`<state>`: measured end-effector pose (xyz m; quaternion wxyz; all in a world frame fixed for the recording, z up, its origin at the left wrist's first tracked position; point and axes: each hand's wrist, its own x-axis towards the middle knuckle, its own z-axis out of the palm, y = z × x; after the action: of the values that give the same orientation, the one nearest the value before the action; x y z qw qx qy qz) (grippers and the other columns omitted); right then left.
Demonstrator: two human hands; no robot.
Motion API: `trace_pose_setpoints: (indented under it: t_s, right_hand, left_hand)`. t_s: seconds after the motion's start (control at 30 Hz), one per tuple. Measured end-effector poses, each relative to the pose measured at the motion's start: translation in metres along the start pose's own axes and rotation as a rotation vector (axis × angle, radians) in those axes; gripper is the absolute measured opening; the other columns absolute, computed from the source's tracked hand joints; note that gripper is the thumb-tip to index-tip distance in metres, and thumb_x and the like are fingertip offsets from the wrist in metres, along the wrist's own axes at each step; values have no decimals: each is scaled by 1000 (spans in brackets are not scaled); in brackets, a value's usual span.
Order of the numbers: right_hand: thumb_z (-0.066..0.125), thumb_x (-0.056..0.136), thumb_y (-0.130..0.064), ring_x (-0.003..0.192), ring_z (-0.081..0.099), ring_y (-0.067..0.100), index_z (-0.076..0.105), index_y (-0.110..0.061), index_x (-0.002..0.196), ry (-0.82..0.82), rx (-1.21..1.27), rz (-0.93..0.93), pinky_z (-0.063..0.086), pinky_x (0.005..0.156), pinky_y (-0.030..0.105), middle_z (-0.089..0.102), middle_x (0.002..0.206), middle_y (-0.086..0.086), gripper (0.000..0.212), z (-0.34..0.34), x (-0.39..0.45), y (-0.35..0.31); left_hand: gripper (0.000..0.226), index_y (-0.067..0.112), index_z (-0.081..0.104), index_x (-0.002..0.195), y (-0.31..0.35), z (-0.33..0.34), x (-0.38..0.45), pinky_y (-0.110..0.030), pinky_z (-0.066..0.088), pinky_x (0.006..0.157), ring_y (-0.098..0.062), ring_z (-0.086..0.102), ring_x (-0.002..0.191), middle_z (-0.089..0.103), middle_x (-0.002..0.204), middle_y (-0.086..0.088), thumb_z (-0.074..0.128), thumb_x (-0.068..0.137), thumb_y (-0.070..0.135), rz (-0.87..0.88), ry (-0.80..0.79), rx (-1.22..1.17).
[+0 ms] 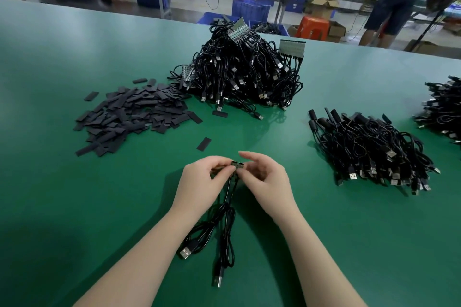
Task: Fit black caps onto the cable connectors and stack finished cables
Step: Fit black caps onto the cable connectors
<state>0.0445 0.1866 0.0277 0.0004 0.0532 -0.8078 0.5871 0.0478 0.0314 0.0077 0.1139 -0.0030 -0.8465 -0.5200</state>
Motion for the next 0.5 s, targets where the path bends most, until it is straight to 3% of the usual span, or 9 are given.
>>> trace_pose_setpoints:
  t_s: [0.13, 0.23, 0.4, 0.5]
  right_hand:
    - [74, 87, -16, 77, 70, 5, 75, -34, 87, 53, 114, -3, 52, 72, 16, 76, 81, -9, 18, -5, -3, 1]
    - [72, 89, -16, 68, 65, 0, 76, -32, 76, 41, 163, -13, 50, 68, 14, 72, 71, -12, 21, -8, -5, 1]
    - [70, 90, -13, 63, 60, 5, 79, -26, 80, -8, 350, 28, 52, 66, 18, 70, 68, -7, 18, -11, -7, 0]
    - [69, 91, -12, 64, 61, 6, 78, -22, 80, -52, 417, 45, 51, 64, 18, 71, 72, -3, 17, -10, -7, 0]
  left_hand:
    - [16, 37, 72, 86, 3, -1, 1, -10, 49, 76, 2, 68, 83, 73, 86, 21, 74, 86, 21, -37, -26, -201]
    - [15, 37, 76, 84, 7, -3, 0, -11, 50, 76, -3, 70, 87, 75, 88, 14, 74, 86, 23, -61, -127, -337]
    - [15, 34, 78, 87, 11, -6, -1, -14, 50, 73, -5, 70, 81, 76, 88, 4, 76, 74, 39, -160, -233, -527]
    - [17, 23, 79, 86, 12, -6, -1, -18, 52, 71, -8, 68, 77, 76, 86, -2, 75, 72, 33, -214, -270, -618]
